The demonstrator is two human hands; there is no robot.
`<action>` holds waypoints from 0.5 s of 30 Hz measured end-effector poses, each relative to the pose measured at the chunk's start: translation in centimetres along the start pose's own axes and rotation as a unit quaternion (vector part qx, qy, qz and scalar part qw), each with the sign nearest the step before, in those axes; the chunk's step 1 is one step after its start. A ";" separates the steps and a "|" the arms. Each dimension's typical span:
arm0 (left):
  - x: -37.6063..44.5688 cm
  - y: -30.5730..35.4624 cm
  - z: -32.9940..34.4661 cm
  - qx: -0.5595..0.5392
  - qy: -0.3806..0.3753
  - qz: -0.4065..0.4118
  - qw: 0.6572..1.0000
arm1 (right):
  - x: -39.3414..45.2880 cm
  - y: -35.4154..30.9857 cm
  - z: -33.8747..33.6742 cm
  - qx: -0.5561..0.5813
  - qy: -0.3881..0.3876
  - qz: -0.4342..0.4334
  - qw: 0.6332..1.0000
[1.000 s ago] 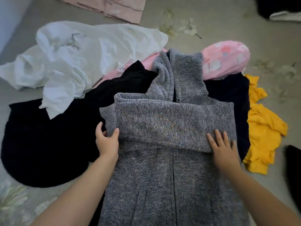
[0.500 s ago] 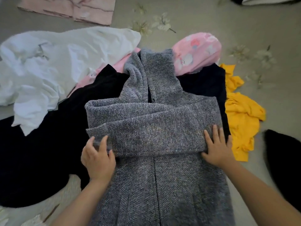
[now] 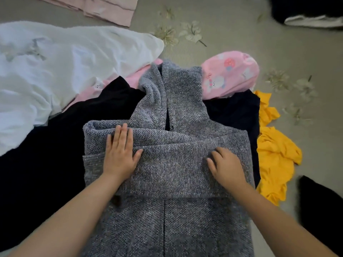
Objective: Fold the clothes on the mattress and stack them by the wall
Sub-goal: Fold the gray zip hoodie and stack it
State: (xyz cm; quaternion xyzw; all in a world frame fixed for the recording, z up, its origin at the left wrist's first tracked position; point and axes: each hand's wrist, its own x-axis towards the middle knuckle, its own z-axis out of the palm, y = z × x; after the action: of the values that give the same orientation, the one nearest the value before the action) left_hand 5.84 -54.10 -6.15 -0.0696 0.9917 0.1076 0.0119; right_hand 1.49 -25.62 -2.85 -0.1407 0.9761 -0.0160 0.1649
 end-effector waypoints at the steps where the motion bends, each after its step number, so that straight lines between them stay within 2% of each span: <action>1: 1.0 0.0 0.0 -0.007 0.000 0.009 1.000 | 1.3 -0.8 -1.2 0.026 0.064 -0.034 0.997; 3: 2.8 -0.2 -0.1 -0.022 0.011 0.000 1.000 | 4.7 -2.5 -3.2 0.069 0.163 -0.068 0.982; 5: 3.7 -0.6 0.5 -0.032 0.012 -0.021 0.999 | 8.6 -4.7 -5.6 0.123 0.188 -0.051 0.973; 9: 4.1 -1.2 2.4 -0.046 -0.003 -0.024 0.999 | 17.1 -7.6 -9.2 0.180 0.154 0.044 0.971; 12: 5.3 -1.5 2.0 -0.054 -0.067 -0.024 0.996 | 22.2 -8.6 -11.0 0.190 0.087 0.145 0.967; 15: 5.7 -1.8 2.4 -0.052 -0.104 0.022 0.993 | 25.1 -9.3 -12.0 0.268 0.057 0.232 0.933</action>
State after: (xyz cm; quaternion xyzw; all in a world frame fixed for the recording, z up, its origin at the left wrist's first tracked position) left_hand 0.52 -56.09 -9.09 -0.0367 0.9794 0.1656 0.1094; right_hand -22.62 -41.76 1.21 0.1404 0.9487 -0.2463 0.1397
